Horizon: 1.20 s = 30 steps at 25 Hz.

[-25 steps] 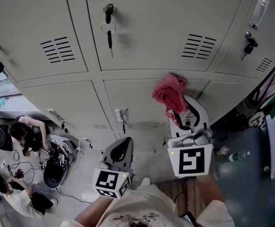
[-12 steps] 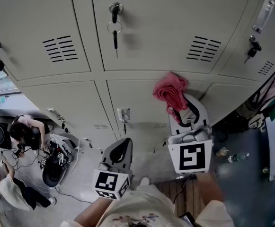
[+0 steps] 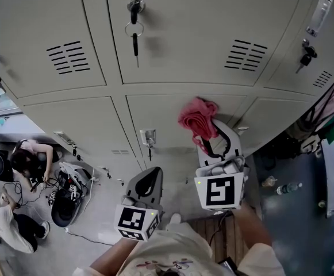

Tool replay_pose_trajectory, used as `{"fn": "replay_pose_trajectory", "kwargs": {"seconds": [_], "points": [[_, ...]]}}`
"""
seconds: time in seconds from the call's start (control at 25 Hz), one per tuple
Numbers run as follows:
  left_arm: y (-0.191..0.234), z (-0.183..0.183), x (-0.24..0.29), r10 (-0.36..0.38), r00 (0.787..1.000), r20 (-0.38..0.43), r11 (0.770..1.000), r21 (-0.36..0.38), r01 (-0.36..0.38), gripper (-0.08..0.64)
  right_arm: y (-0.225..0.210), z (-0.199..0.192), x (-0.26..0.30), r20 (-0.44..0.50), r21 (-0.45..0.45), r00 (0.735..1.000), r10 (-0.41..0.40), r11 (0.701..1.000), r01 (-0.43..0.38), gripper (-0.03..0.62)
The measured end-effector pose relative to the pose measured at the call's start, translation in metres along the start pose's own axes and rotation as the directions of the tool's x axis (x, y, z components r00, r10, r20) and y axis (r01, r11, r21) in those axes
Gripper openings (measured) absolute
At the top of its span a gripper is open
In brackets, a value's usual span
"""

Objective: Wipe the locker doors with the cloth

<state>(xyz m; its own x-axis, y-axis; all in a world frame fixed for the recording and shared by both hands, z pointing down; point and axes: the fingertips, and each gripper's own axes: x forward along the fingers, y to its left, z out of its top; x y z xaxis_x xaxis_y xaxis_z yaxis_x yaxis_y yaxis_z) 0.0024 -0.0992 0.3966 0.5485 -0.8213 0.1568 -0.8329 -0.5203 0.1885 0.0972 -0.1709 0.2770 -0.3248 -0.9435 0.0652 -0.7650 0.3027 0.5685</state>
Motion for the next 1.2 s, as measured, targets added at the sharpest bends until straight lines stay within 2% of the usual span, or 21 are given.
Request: {"fn": "replay_pose_trajectory", "kwargs": {"seconds": [0.48, 1.2], "points": [[0.002, -0.005, 0.002, -0.005, 1.0, -0.008, 1.0, -0.006, 0.005, 0.005, 0.017, -0.023, 0.003, -0.034, 0.014, 0.999, 0.022, 1.0, -0.021, 0.101], [0.008, -0.018, 0.008, 0.003, 0.999, -0.032, 1.0, -0.013, -0.003, 0.005, 0.045, -0.063, 0.006, -0.043, -0.008, 0.999, 0.006, 1.0, -0.006, 0.101]]}}
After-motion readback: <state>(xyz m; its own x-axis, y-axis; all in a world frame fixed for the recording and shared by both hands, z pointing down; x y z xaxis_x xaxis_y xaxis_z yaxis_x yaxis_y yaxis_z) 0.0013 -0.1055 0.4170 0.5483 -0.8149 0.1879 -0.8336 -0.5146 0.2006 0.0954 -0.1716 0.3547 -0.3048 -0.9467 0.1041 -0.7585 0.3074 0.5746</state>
